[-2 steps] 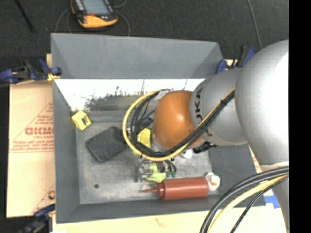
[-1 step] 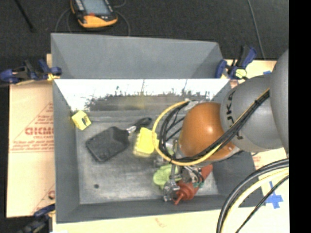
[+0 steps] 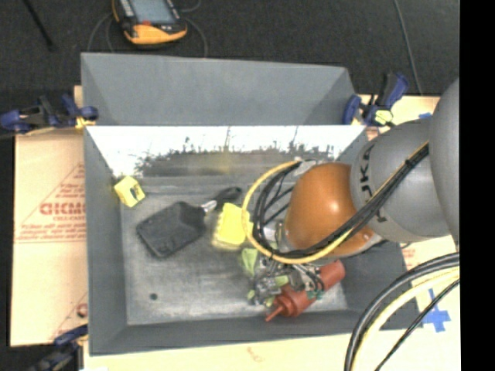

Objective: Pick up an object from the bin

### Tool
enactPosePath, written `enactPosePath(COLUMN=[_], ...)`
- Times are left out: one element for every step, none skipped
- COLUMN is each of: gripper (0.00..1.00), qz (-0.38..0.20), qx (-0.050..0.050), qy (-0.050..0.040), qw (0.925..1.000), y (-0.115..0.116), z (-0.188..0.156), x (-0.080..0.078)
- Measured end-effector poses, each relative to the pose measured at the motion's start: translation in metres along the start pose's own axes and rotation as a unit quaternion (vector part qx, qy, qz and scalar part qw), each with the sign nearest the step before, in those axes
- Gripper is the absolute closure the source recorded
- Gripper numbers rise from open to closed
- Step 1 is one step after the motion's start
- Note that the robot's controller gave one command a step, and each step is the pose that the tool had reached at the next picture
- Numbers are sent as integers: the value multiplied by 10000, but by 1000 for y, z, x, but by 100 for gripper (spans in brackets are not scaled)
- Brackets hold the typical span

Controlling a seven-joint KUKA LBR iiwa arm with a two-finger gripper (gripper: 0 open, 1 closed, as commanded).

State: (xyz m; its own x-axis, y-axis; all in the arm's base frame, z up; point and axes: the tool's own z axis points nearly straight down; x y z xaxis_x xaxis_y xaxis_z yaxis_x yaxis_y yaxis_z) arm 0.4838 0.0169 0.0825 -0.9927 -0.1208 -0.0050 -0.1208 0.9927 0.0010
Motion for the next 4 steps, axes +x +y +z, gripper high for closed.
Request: enactPosePath(gripper=[100,100,100,100], qz=[3,-52,13,-220], qx=[-1,4,8,7], qy=[0,54,37,26], qw=[10000,10000,10000,9998], y=[0,2,4,-3], z=[0,-46,-114,-174], x=[0,-2,-4,-13])
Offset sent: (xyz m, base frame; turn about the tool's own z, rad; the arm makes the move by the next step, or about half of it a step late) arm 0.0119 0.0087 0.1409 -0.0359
